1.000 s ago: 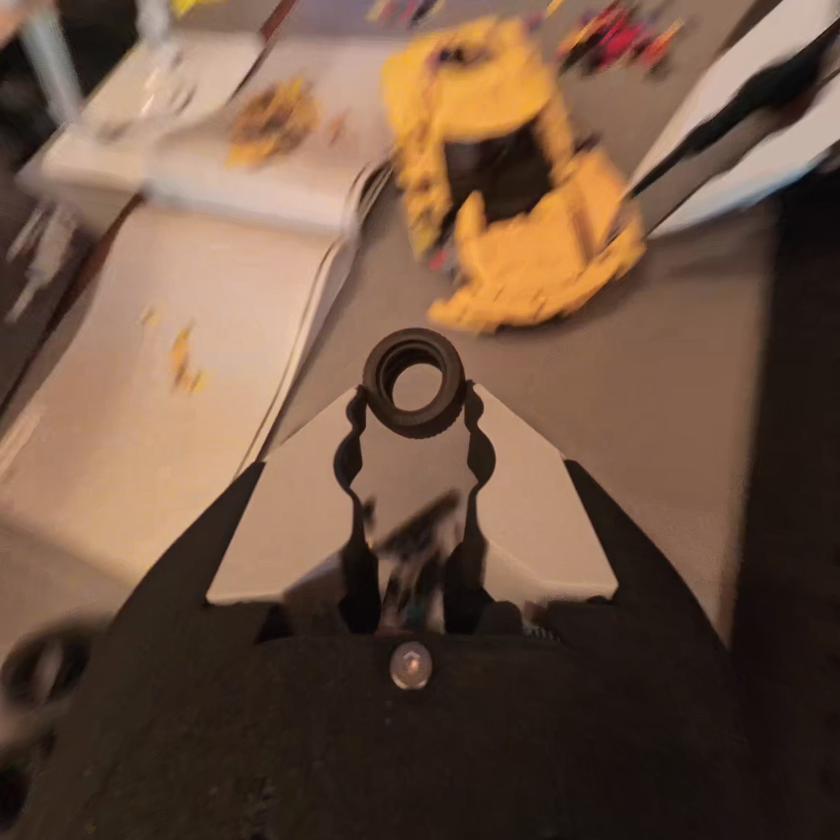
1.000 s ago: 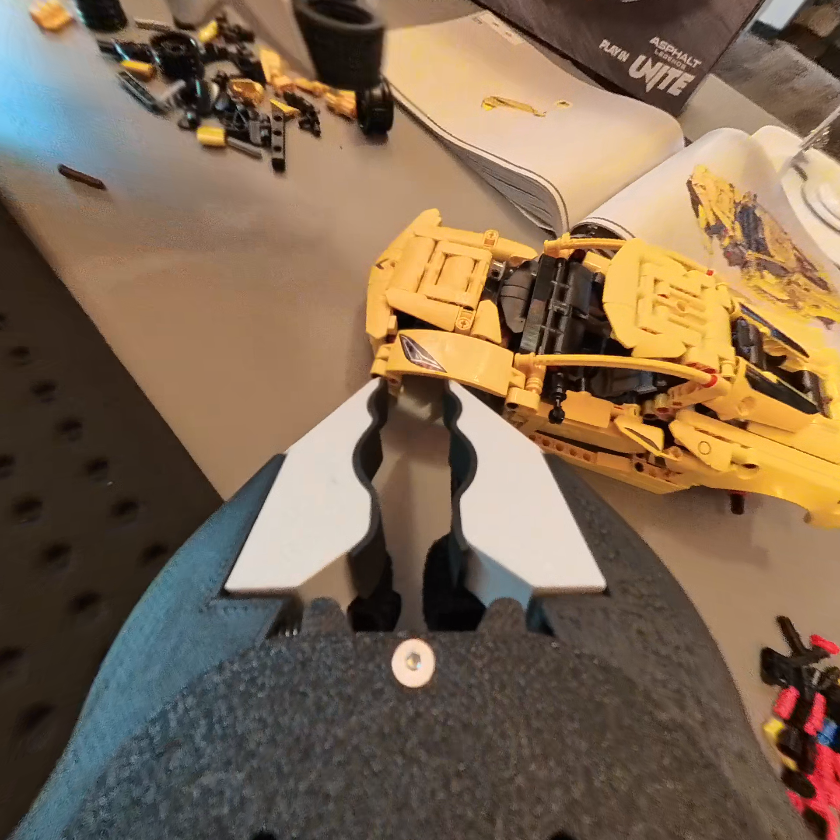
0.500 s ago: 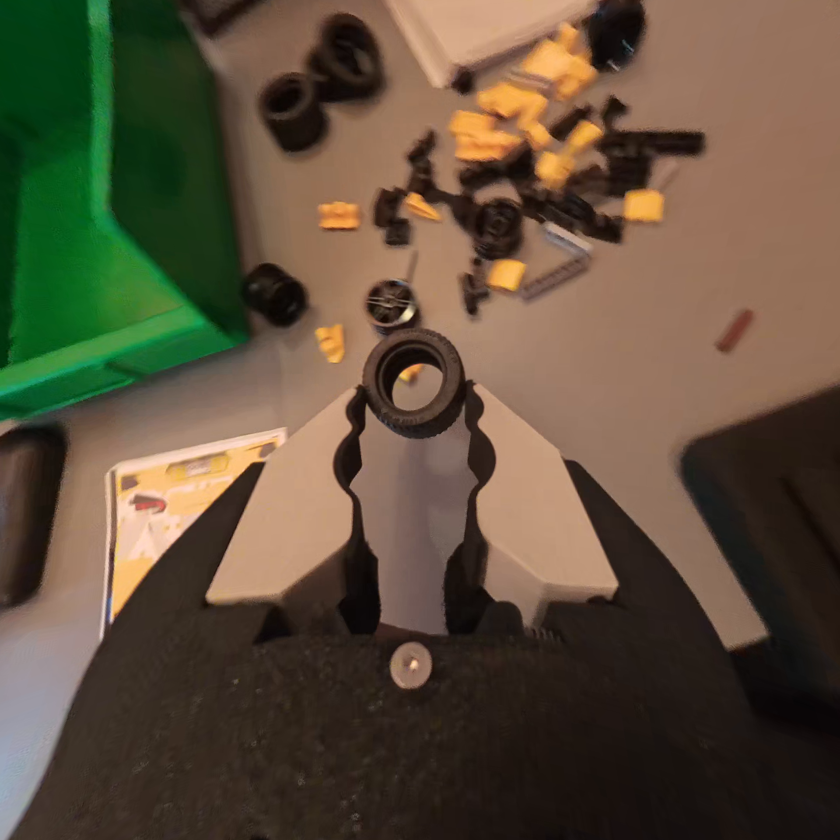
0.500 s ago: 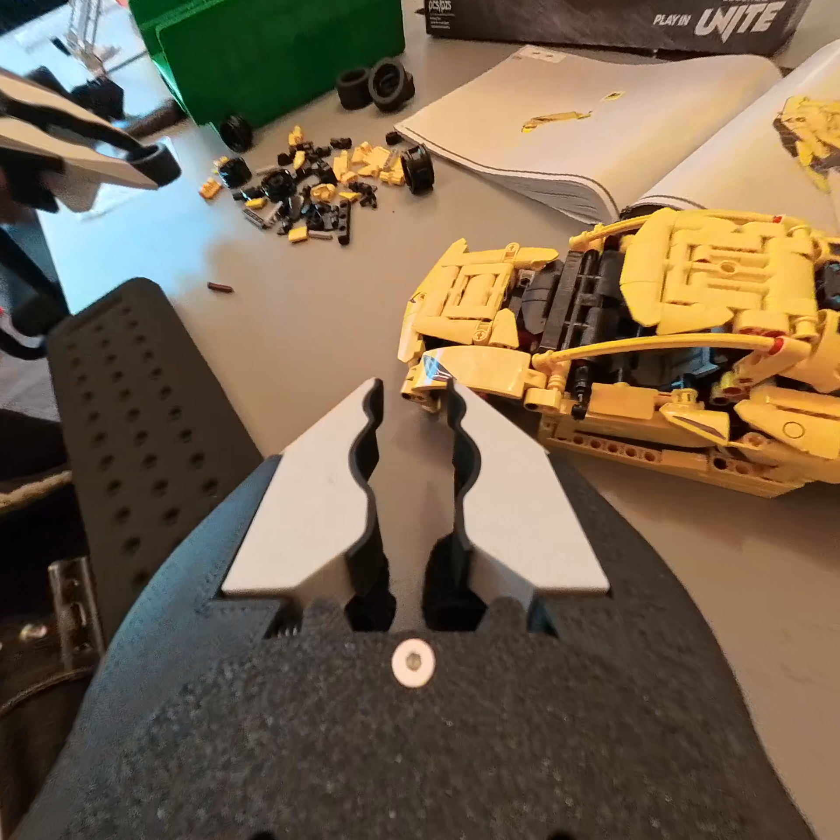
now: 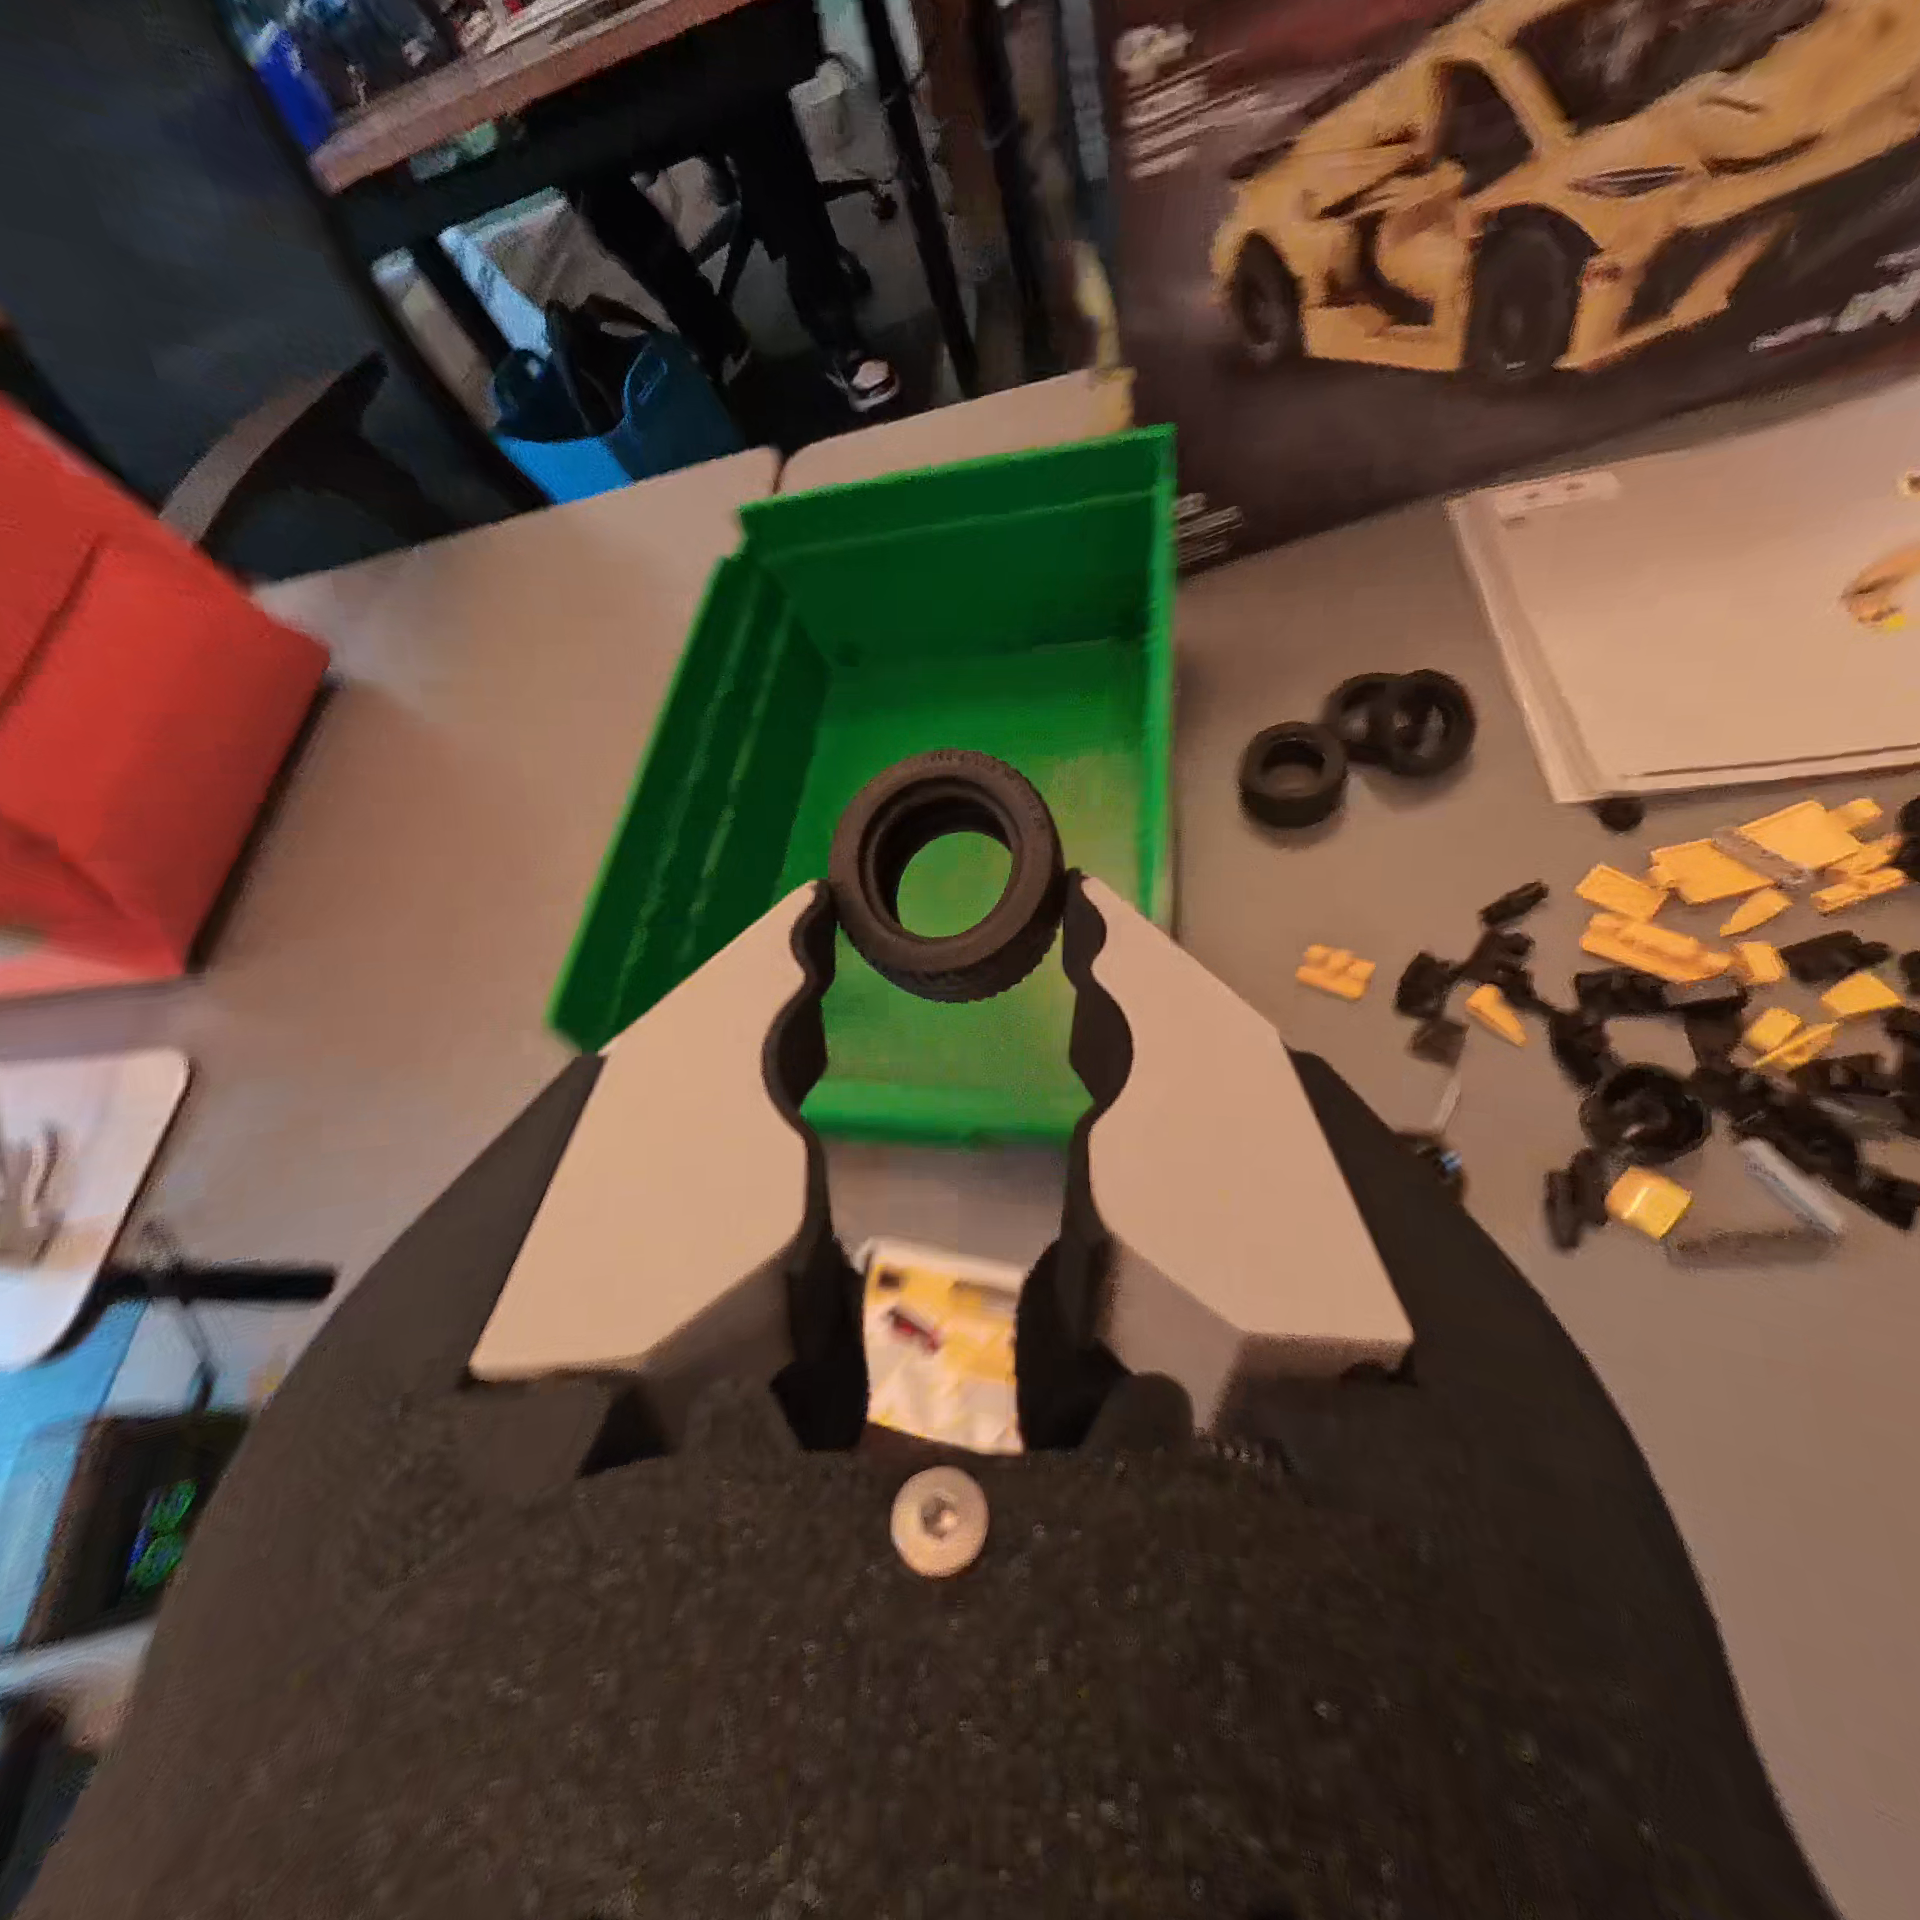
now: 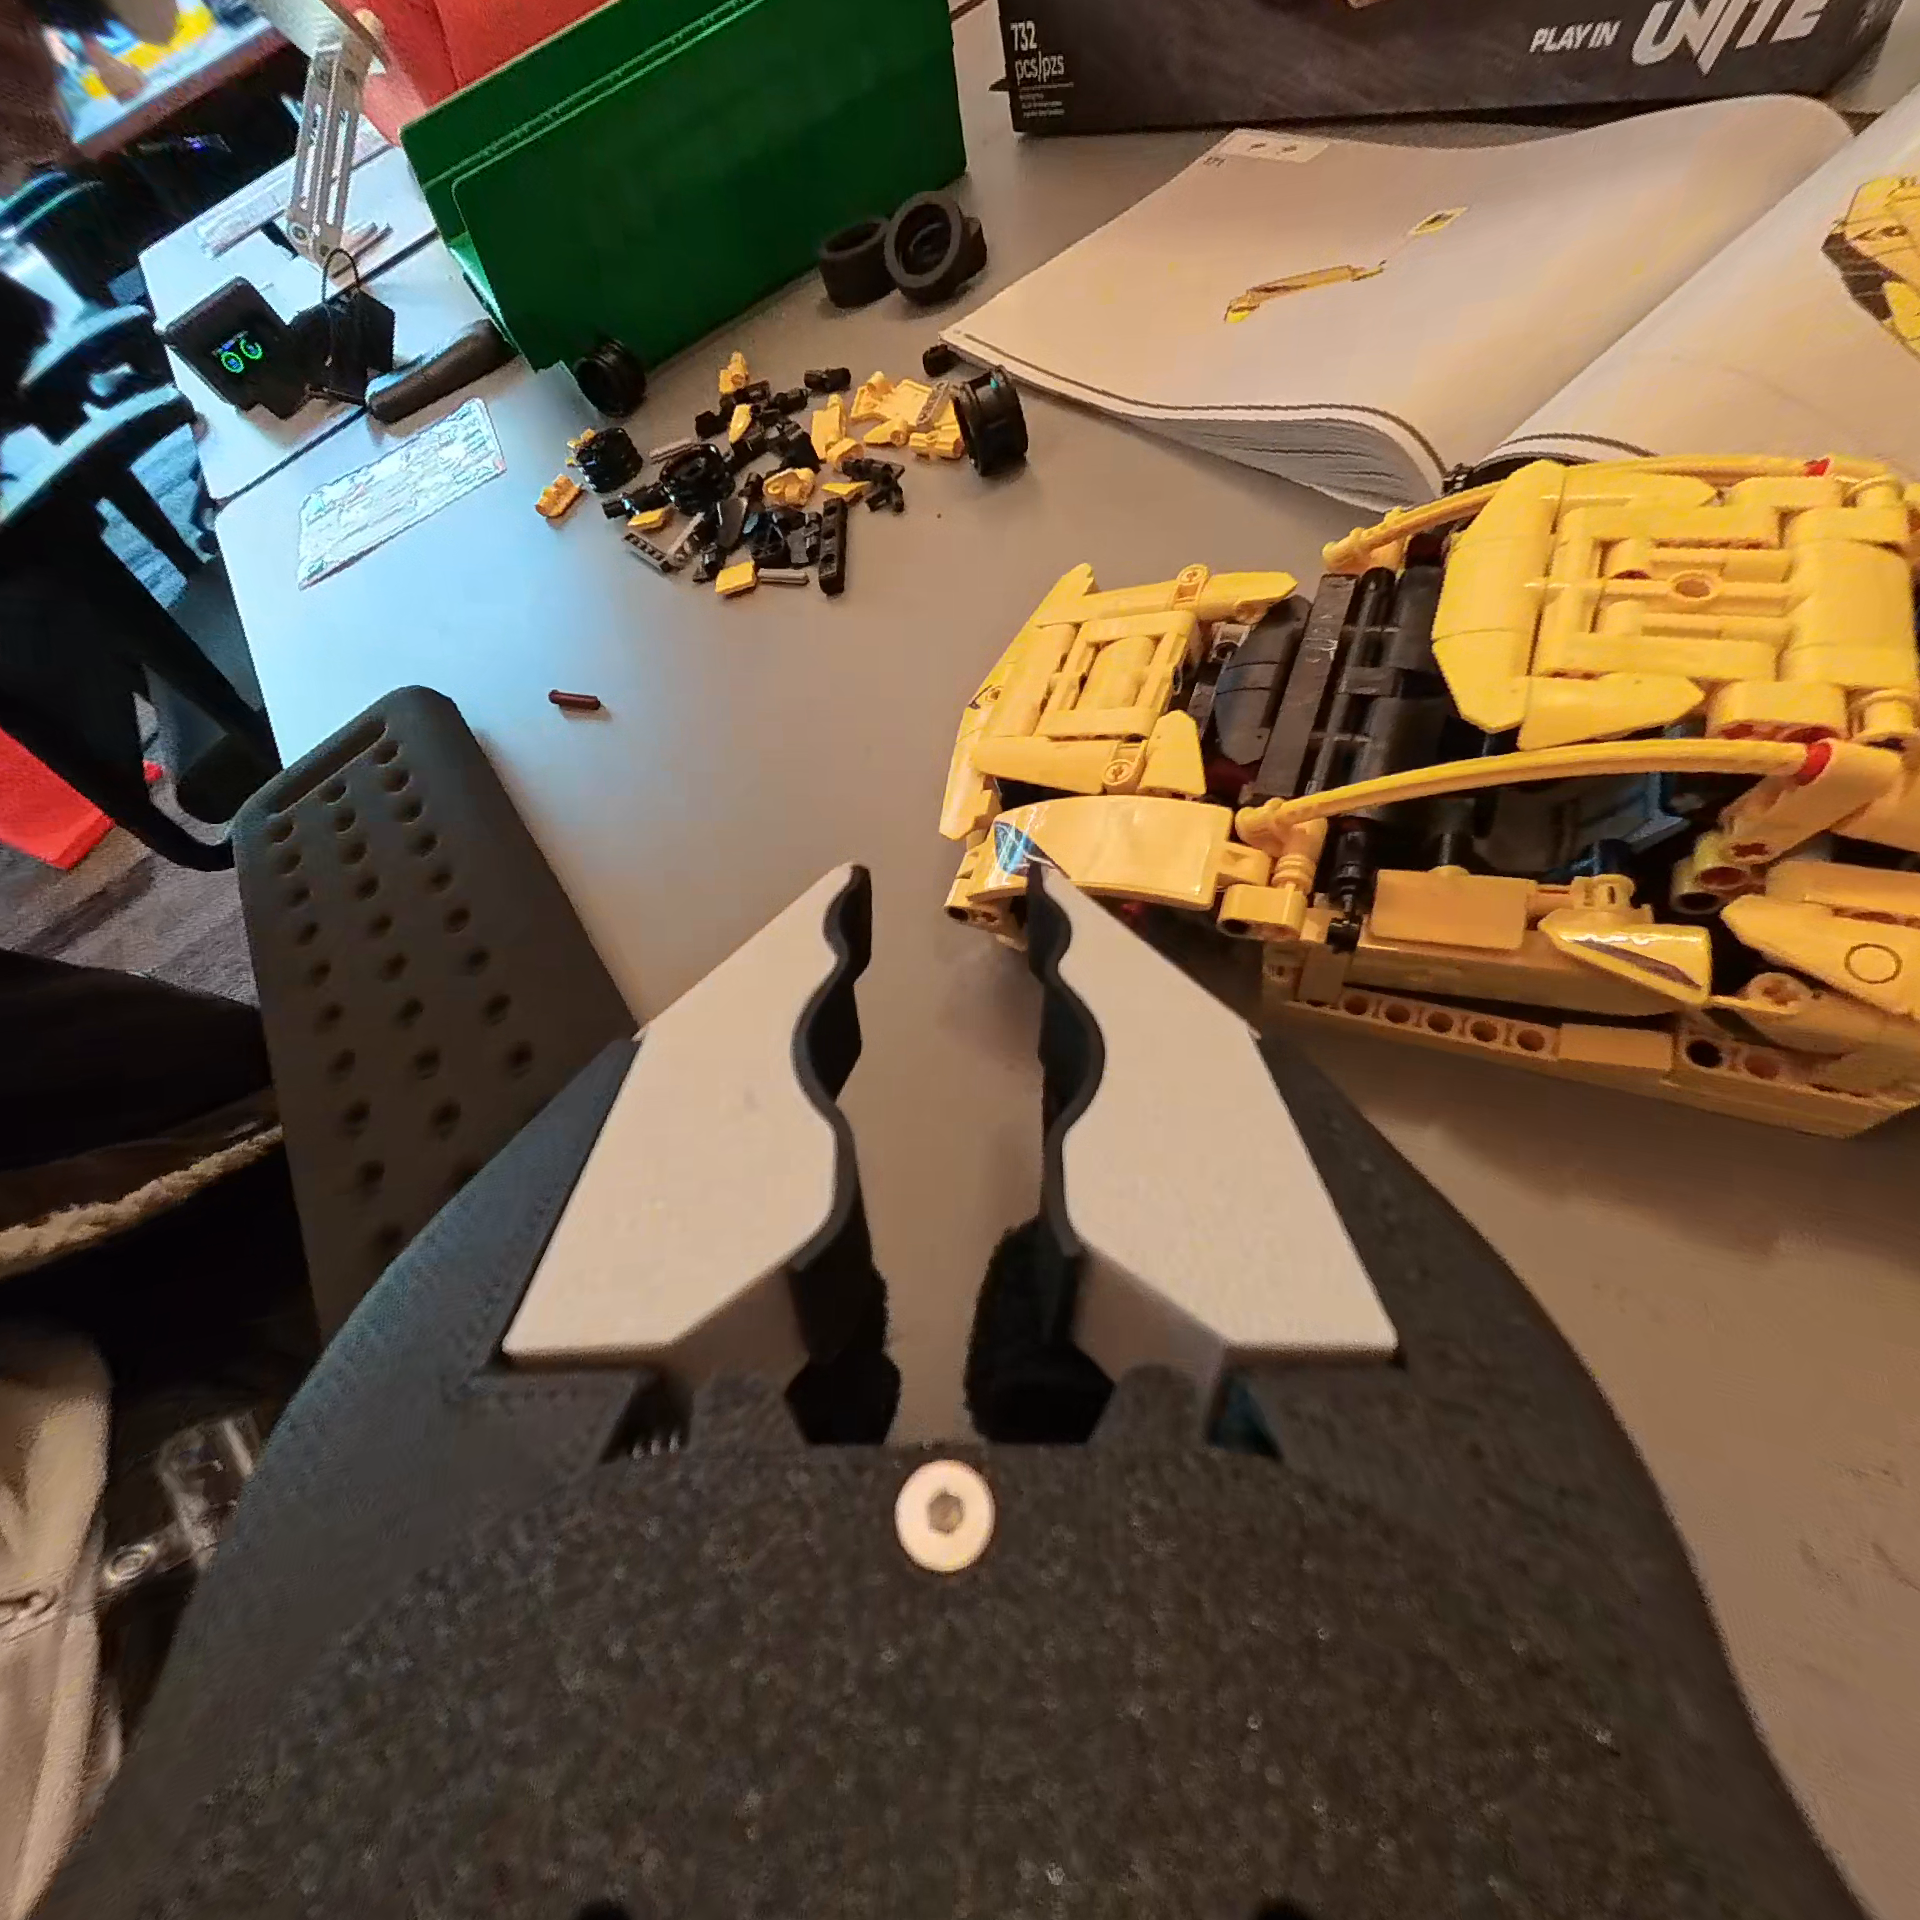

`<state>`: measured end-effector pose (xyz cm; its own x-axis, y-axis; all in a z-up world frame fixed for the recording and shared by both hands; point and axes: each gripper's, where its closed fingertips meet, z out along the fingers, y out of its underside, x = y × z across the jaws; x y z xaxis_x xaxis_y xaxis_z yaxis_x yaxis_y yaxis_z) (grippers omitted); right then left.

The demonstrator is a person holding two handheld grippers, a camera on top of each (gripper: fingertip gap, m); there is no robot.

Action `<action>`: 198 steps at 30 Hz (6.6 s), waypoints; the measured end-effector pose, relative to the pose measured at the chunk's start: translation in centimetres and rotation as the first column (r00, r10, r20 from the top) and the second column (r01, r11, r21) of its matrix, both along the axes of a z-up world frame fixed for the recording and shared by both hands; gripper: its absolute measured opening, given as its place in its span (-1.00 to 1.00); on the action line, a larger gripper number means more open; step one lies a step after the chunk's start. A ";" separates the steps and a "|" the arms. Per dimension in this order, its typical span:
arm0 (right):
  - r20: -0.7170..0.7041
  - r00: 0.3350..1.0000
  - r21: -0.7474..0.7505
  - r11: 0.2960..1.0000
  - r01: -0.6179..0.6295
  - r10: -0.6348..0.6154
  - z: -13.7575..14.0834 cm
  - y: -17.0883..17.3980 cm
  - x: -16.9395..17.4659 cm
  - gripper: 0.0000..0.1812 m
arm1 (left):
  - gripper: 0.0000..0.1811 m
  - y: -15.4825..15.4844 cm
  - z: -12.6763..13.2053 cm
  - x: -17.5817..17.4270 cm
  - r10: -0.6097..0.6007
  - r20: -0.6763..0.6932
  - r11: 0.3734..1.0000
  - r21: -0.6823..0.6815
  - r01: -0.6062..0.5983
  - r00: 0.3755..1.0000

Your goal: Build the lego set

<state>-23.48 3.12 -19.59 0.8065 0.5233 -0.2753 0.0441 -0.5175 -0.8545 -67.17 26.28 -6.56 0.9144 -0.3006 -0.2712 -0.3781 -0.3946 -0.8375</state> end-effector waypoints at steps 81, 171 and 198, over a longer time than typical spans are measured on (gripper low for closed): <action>-0.180 0.981 -0.080 0.993 -0.091 0.075 0.3 -0.8 -0.8 -0.67 | -0.38 -1.8 -7.8 18.3 -0.273 0.295 0.930 -0.163 0.330 0.916; 0.777 0.061 -0.399 0.566 -0.721 0.626 -5.1 5.6 -1.5 0.17 | -0.31 -15.5 -16.5 41.3 -0.894 0.429 0.044 -0.201 0.979 0.129; 0.983 0.183 0.106 0.865 -0.490 -0.018 -3.0 2.5 8.2 -0.44 | -0.33 -15.9 -16.5 41.3 -0.881 0.451 0.049 -0.215 0.975 0.144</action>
<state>-15.30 5.64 -22.60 0.1256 0.5765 0.8074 0.9900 -0.0205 -0.1393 -25.87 10.38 -23.06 -0.2072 -0.9477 0.2426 -0.5794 -0.0809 -0.8110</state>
